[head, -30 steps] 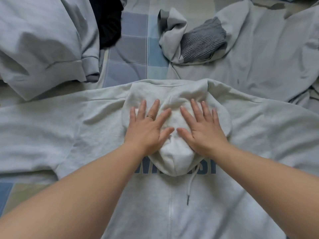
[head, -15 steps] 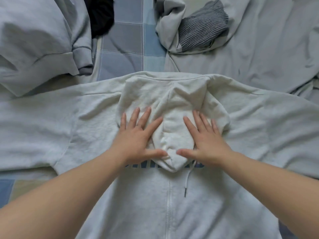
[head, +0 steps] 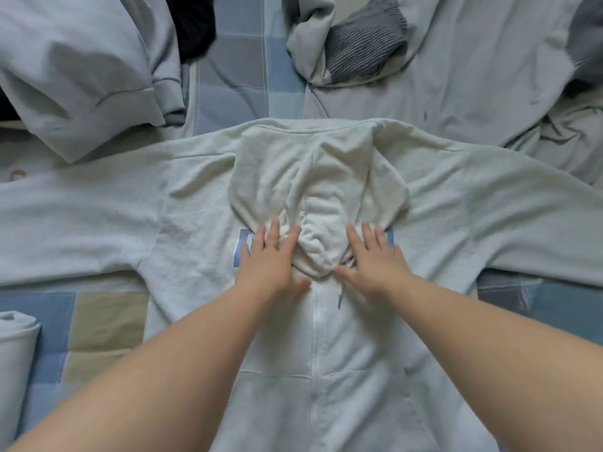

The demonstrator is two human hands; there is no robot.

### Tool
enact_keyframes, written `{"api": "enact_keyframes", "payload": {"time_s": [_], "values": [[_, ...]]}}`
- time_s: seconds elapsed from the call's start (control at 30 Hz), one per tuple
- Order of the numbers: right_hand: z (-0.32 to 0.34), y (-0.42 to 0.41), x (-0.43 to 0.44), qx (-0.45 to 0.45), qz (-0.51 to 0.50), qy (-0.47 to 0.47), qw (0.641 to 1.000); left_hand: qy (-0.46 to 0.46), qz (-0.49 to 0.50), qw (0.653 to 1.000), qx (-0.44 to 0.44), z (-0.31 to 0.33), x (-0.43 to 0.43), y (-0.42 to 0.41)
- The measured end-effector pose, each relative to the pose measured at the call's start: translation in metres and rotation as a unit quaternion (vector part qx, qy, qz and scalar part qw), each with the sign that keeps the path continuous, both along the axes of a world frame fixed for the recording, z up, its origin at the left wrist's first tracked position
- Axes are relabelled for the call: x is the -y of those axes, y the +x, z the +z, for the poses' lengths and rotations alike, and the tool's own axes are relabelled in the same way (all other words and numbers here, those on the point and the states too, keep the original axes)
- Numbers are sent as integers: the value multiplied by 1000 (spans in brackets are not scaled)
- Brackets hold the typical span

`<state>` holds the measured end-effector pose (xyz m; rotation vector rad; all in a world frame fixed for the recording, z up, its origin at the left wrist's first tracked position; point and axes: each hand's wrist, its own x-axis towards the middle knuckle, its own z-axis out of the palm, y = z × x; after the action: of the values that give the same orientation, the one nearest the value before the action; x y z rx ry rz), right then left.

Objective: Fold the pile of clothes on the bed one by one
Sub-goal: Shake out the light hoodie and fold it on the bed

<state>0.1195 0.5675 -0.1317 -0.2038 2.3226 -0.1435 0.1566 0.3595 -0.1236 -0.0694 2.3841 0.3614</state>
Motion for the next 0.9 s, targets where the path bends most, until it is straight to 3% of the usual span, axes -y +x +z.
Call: {"api": "enact_keyframes", "payload": {"time_s": [0.07, 0.13, 0.33, 0.63, 0.8, 0.9], "values": [[28, 24, -11, 68, -7, 19, 997, 8, -34, 996, 88, 23, -3, 24], [60, 47, -26, 78, -16, 25, 996, -7, -68, 989, 129, 48, -6, 45], [140, 96, -87, 6, -74, 21, 997, 27, -68, 996, 58, 112, -37, 72], [178, 104, -247, -17, -263, 10, 965, 87, -100, 991, 25, 142, -165, 61], [159, 89, -370, -44, -410, -55, 909, 110, -94, 989, 18, 116, -279, 45], [127, 71, -427, -61, -514, -94, 850, 103, -110, 988, 11, 87, -342, 33]]}}
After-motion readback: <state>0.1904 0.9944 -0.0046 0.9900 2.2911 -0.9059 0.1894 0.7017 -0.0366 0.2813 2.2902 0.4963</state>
